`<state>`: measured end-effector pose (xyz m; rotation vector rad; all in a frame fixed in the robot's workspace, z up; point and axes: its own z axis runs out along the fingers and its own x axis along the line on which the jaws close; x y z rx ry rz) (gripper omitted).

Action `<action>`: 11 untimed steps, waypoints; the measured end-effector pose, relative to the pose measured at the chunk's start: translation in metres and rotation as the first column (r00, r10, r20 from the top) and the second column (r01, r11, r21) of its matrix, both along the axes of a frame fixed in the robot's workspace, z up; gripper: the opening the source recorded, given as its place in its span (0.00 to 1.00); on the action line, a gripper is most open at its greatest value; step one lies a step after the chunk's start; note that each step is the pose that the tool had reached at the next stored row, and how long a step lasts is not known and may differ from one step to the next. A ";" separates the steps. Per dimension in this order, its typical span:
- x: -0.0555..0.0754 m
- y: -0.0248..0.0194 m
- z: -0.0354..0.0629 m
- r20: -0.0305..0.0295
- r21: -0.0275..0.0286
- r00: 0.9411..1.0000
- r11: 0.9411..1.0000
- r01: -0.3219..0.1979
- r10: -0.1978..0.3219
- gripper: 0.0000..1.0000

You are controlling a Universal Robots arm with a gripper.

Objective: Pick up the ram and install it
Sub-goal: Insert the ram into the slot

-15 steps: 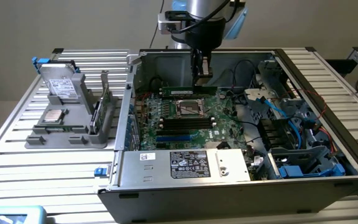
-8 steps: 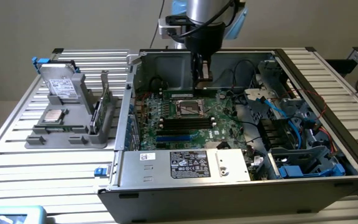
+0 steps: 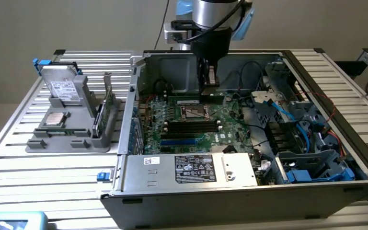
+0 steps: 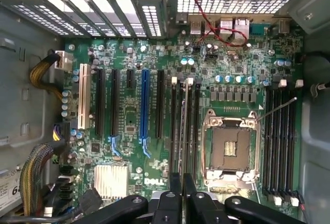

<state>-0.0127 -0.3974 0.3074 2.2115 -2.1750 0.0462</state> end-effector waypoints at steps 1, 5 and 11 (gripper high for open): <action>0.000 0.0002 -0.0010 0.000 -0.001 1.000 1.000 0.000 0.000 0.14; 0.000 0.0012 -0.0045 0.001 -0.002 1.000 1.000 0.000 0.000 0.14; 0.000 0.0021 -0.0113 0.003 -0.017 1.000 1.000 0.000 0.000 0.14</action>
